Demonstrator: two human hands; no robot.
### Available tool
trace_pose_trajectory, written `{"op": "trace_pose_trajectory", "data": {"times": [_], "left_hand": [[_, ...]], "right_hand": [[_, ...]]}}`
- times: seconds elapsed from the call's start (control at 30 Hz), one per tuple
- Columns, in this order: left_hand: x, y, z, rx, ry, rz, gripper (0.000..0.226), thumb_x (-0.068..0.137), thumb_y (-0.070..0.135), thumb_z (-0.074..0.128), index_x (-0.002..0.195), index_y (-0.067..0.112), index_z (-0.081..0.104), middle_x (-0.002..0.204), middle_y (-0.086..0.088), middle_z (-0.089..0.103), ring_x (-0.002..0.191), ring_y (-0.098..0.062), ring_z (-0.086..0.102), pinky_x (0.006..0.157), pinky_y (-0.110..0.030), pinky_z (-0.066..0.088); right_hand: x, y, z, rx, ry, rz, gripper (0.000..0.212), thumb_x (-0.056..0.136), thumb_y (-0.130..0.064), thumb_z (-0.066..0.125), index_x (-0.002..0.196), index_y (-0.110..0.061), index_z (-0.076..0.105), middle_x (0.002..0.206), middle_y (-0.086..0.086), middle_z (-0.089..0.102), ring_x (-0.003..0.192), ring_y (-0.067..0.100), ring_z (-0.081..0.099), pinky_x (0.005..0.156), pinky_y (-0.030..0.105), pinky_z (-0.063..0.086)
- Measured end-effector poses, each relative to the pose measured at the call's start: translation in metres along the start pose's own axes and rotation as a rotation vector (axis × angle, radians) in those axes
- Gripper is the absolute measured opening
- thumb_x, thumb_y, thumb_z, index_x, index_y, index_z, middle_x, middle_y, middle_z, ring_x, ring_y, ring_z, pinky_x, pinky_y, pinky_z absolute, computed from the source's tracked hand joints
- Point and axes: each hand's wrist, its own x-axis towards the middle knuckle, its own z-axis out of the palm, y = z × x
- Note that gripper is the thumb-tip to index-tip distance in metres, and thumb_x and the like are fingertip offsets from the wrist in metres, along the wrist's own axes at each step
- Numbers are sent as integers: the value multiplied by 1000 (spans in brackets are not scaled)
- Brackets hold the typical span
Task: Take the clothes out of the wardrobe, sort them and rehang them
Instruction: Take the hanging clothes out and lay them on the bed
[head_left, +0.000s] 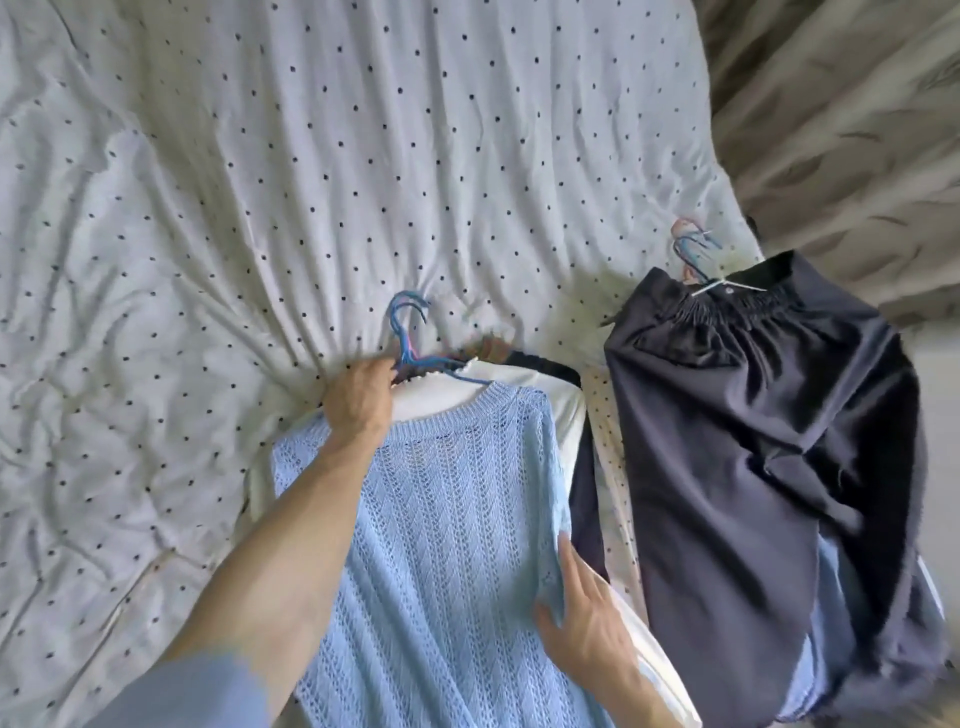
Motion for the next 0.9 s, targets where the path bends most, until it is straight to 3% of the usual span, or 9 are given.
{"op": "trace_pose_trajectory", "data": {"times": [0.13, 0.27, 0.37, 0.47, 0.57, 0.63, 0.7, 0.8, 0.9], "left_hand": [[1, -9, 11, 38, 19, 40, 19, 95, 25, 57, 109, 23, 70, 97, -7, 73, 81, -35, 68, 66, -41, 55], [9, -25, 29, -42, -6, 59, 42, 95, 40, 34, 115, 18, 63, 111, -11, 70, 95, -37, 64, 82, -49, 55], [0, -15, 5, -26, -87, 42, 33, 97, 27, 47, 125, 15, 60, 124, -13, 65, 108, -37, 61, 91, -49, 52], [-23, -3, -21, 9, -142, 16, 42, 95, 24, 52, 137, 18, 53, 132, -12, 58, 118, -35, 57, 94, -46, 51], [-59, 5, -31, 4, -187, 32, 46, 93, 26, 54, 138, 18, 51, 131, -15, 58, 119, -36, 57, 95, -47, 51], [-88, 14, -36, 2, -279, 55, 50, 95, 28, 51, 144, 19, 46, 140, -14, 53, 126, -34, 52, 102, -48, 47], [-121, 27, -43, 7, -344, 93, 52, 96, 30, 49, 147, 21, 42, 146, -10, 48, 131, -31, 49, 106, -45, 43], [-173, 53, -56, 16, -395, 191, 53, 96, 29, 48, 149, 24, 40, 150, -5, 46, 133, -27, 48, 109, -43, 41], [-225, 91, -71, 50, -423, 318, 54, 99, 29, 47, 151, 23, 37, 152, -3, 43, 136, -24, 45, 111, -41, 39]], "right_hand": [[9, -1, 3, -75, -11, -28, 93, 90, -46, 53, 158, -23, -7, 163, -3, 22, 142, 23, 34, 113, 29, 30], [7, -4, -13, -94, -56, -64, 91, 91, -45, 53, 159, -22, -3, 157, 0, 34, 133, 24, 45, 107, 33, 39], [2, -5, -27, -130, -101, -73, 87, 92, -46, 51, 159, -21, 3, 155, 1, 38, 132, 21, 48, 104, 29, 40], [-7, -6, -36, -152, -89, -39, 78, 92, -49, 49, 157, -18, 19, 152, 1, 40, 132, 22, 48, 106, 31, 39], [-25, -9, -48, -142, -45, -41, 41, 91, -36, 47, 125, -12, 48, 117, 1, 55, 105, 23, 56, 87, 32, 41], [-45, -9, -59, -133, -24, -54, 20, 92, -28, 46, 102, -11, 50, 100, -1, 55, 91, 21, 54, 76, 29, 39], [-67, -4, -68, -83, 12, -78, 25, 94, -29, 47, 108, -11, 58, 111, -1, 62, 103, 20, 58, 84, 30, 45], [-107, 8, -85, -3, 64, -84, 37, 96, -34, 50, 130, -21, 60, 132, -8, 60, 125, 16, 54, 102, 27, 40], [-154, 30, -105, 74, 185, -122, 34, 96, -34, 53, 127, -24, 63, 131, -9, 63, 122, 14, 56, 99, 23, 40]]}}
